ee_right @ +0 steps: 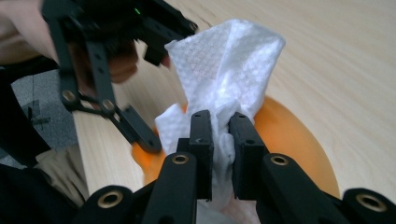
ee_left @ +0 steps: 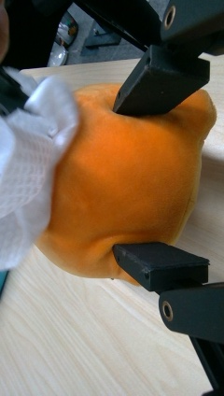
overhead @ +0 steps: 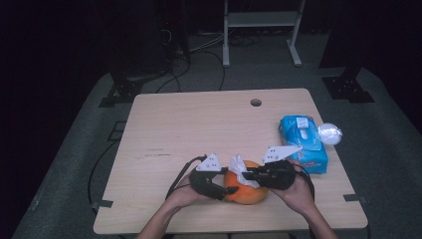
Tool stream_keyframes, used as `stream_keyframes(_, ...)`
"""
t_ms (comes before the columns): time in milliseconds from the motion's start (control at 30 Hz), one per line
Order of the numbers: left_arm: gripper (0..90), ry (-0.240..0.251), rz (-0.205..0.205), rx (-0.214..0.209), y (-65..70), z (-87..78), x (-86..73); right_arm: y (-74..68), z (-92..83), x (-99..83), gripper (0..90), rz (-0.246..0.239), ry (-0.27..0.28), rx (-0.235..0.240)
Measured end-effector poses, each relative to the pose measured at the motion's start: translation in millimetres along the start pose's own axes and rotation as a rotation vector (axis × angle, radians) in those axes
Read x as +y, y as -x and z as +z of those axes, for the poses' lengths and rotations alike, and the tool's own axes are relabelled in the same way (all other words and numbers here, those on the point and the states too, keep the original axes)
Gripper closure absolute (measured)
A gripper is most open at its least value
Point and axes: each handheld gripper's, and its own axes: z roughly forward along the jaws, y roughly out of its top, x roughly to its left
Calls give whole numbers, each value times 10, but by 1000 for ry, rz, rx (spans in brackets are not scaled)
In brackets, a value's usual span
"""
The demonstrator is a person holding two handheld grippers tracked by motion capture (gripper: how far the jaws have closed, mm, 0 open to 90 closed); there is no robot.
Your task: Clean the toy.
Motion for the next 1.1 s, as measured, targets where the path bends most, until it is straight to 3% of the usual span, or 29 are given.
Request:
stream_keyframes(67, 287, -8, 24, -3, 41, 22, 24, -63, 24, 42, 801, -6, 10, 8)
stream_keyframes(133, 278, -27, 53, 3, 82, 49, 30, -142, 112, 74, 801, -38, -13, -10)
stream_keyframes(233, 272, -33, 48, 4, 79, 61, -9, -175, 200, 73, 802, -63, -43, -36)
stream_keyframes(400, 258, -31, 51, -1, 61, 65, -38, 6, 52, 26, 801, -17, -38, -118)
stream_keyframes(467, 215, -19, 48, -6, 51, 73, -37, 99, 1, -20, 802, 33, -41, -97)
stream_keyframes(567, 186, -27, 39, -9, 46, 105, -49, 60, 9, -29, 802, 33, -34, -83)
stream_keyframes(667, 195, -44, 58, -16, 63, 124, -64, -93, 113, 26, 803, -9, -34, -50)
stream_keyframes(700, 201, -50, 63, -14, 66, 128, -70, -153, 167, 43, 802, -47, -49, -58)
stream_keyframes(767, 204, -54, 57, -15, 52, 125, -102, -180, 209, 50, 803, -71, -62, -71)
stream_keyframes(933, 210, -75, 12, -40, -37, 108, -199, 35, 51, -39, 803, 2, -45, -95)
stream_keyframes(1033, 193, -62, -4, -58, -62, 101, -194, 128, -44, -107, 802, 51, -26, -96)
stream_keyframes(1100, 151, -31, 2, -50, -49, 85, -129, 125, -32, -130, 802, 51, -24, -99)
